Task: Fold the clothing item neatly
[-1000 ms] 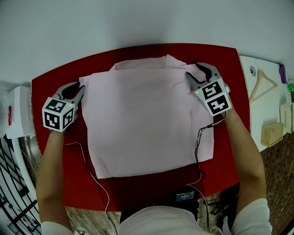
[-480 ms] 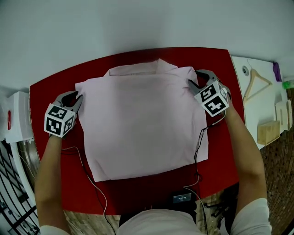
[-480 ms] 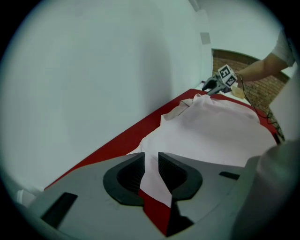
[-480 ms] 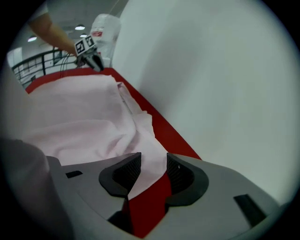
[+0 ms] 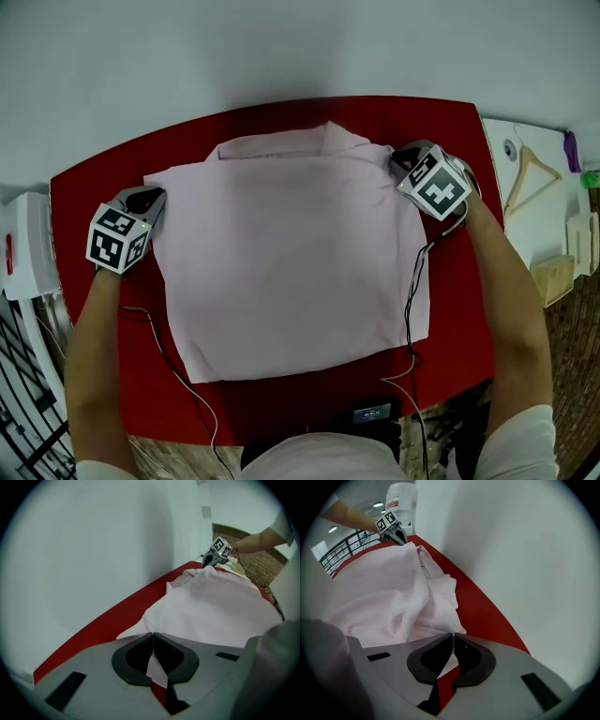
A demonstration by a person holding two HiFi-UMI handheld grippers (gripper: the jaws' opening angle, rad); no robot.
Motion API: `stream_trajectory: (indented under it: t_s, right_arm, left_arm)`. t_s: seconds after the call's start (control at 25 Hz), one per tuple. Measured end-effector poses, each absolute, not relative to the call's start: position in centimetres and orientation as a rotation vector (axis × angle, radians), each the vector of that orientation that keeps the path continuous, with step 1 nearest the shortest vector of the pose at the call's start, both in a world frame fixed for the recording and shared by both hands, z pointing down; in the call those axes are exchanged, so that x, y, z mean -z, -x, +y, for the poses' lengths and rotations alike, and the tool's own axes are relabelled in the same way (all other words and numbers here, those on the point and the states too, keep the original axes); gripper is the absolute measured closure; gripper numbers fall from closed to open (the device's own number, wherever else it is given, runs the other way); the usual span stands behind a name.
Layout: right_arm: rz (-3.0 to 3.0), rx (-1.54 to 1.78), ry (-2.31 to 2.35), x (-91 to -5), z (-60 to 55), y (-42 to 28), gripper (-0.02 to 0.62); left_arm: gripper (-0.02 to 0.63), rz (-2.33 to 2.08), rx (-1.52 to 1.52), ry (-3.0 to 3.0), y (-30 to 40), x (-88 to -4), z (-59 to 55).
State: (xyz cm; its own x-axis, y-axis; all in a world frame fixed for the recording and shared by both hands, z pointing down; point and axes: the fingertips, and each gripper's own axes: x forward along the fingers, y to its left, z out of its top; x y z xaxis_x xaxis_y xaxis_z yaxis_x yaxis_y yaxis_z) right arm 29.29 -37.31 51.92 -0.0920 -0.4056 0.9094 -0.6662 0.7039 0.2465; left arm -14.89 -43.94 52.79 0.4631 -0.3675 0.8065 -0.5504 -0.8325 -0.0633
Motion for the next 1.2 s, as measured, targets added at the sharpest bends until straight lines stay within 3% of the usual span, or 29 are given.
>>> stream_trajectory:
  t_s: [0.6, 1.0, 1.08, 1.16, 1.2]
  right_arm:
    - [-1.733, -0.271, -1.290, -48.4, -39.5, -35.6, 0.571]
    - [-1.694, -0.288, -1.451, -49.4, -39.9, -35.9, 0.569]
    - [-1.730, -0.277, -1.483, -48.4, -40.1, -35.5, 0.557]
    - [-1.757, -0.267, -1.501, -47.2, -40.0, -35.2, 0.481]
    - [-1.764, -0.263, -1.502, -46.7, -39.8, -35.1, 0.477]
  left_arm:
    - [0.598, -1.050, -1.115, -2.399, 19.2, -51.6, -44.3]
    - [0.597, -1.067, -1.113, -2.345, 19.3, -52.5, -43.9]
    - [0.594, -1.050, -1.115, -2.357, 19.0, -52.1, -43.5]
    - [0.570, -1.047, -1.106, -2.369, 19.0, -51.3, -43.0]
    - [0.557, -1.048, -1.097, -2.371, 19.1, -51.0, -42.7]
